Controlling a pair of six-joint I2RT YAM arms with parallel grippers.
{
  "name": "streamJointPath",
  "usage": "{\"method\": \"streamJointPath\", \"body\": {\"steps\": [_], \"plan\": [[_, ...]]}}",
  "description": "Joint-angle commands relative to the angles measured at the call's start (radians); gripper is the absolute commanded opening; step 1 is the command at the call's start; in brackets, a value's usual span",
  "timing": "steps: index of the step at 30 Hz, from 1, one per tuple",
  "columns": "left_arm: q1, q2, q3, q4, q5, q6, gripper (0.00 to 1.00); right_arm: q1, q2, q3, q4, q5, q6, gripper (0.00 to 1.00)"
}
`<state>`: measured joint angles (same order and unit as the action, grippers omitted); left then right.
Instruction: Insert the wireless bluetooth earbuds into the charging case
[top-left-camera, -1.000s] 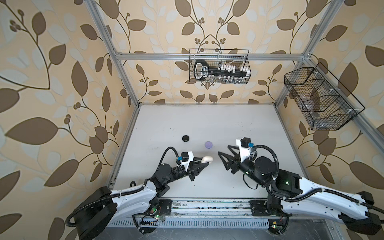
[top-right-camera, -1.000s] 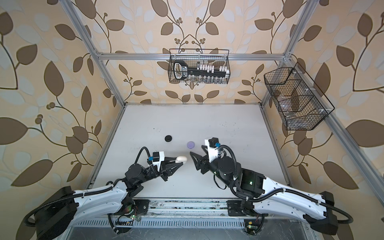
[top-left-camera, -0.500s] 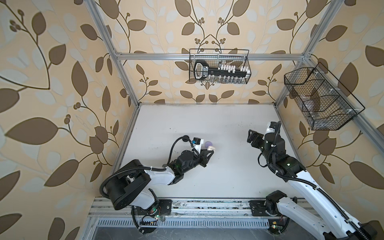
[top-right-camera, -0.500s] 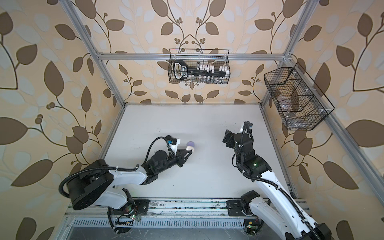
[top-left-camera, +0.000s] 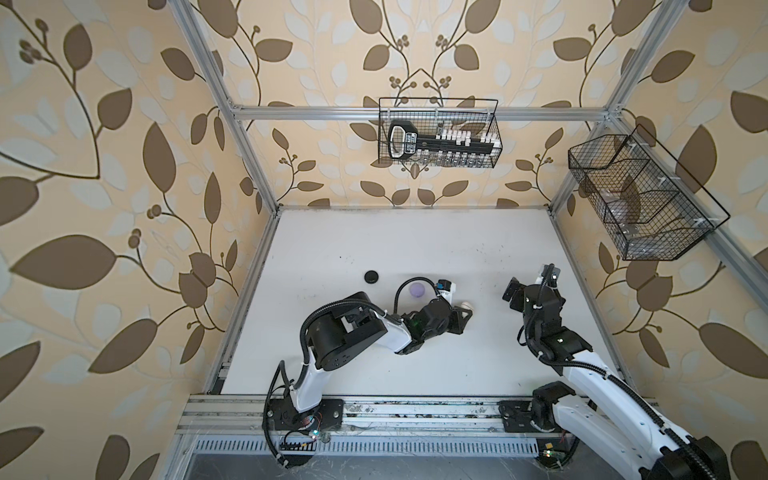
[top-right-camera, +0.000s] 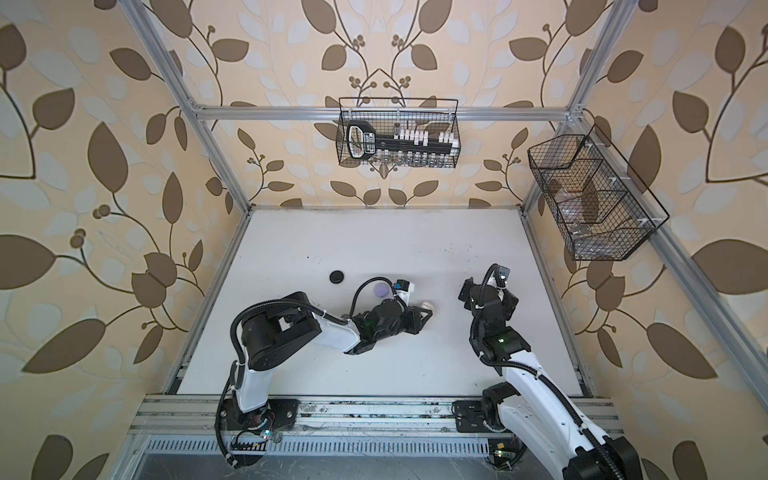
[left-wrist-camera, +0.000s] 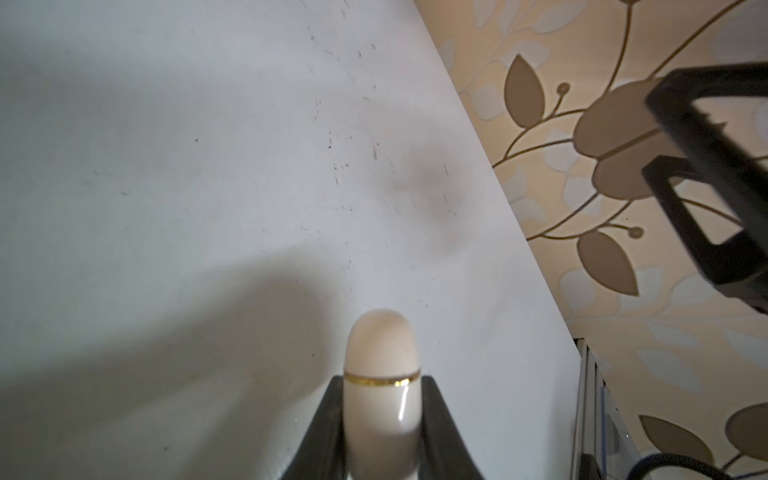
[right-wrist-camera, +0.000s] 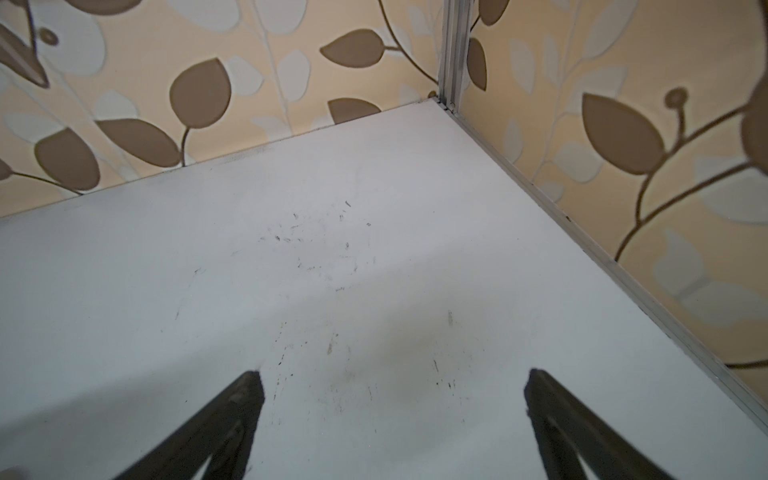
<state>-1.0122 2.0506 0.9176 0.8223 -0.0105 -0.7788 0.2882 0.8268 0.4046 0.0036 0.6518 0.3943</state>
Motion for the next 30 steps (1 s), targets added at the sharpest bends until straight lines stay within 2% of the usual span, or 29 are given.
{"method": "streamJointPath", "body": {"steps": [1, 6, 9, 11, 13, 16, 18, 19, 22, 24, 26, 30], "plan": [[0.007, 0.043, 0.050, -0.009, -0.072, -0.052, 0.00, 0.014, 0.006, -0.035, 0.103, 0.083, -0.024, 1.00], [0.007, 0.086, 0.084, -0.038, -0.086, -0.067, 0.00, 0.019, -0.017, -0.094, 0.197, 0.097, -0.029, 1.00], [0.006, 0.082, 0.070, -0.041, -0.106, -0.058, 0.14, 0.017, -0.030, -0.108, 0.231, 0.139, -0.071, 1.00], [0.006, 0.068, 0.056, -0.048, -0.115, -0.053, 0.33, 0.004, -0.014, -0.113, 0.244, 0.170, -0.101, 1.00], [0.004, 0.050, 0.041, -0.056, -0.125, -0.042, 0.50, -0.021, 0.030, -0.163, 0.351, 0.169, -0.146, 1.00], [0.006, -0.004, 0.026, -0.098, -0.151, -0.012, 0.66, -0.064, 0.148, -0.249, 0.604, 0.063, -0.265, 1.00], [0.006, -0.054, 0.016, -0.141, -0.165, 0.014, 0.79, -0.079, 0.216, -0.217, 0.633, 0.070, -0.306, 1.00], [0.007, -0.081, 0.013, -0.163, -0.170, 0.027, 0.98, -0.085, 0.249, -0.202, 0.648, 0.085, -0.320, 1.00], [0.007, -0.175, 0.008, -0.243, -0.185, 0.069, 0.99, -0.120, 0.316, -0.181, 0.710, 0.073, -0.349, 1.00], [0.009, -0.255, 0.000, -0.303, -0.231, 0.109, 0.99, -0.149, 0.332, -0.190, 0.768, 0.022, -0.358, 1.00], [0.023, -0.355, -0.007, -0.390, -0.285, 0.181, 0.99, -0.172, 0.340, -0.175, 0.743, -0.005, -0.345, 1.00], [0.112, -0.554, -0.031, -0.586, -0.409, 0.299, 0.99, -0.182, 0.344, -0.180, 0.769, -0.120, -0.337, 1.00]]}}
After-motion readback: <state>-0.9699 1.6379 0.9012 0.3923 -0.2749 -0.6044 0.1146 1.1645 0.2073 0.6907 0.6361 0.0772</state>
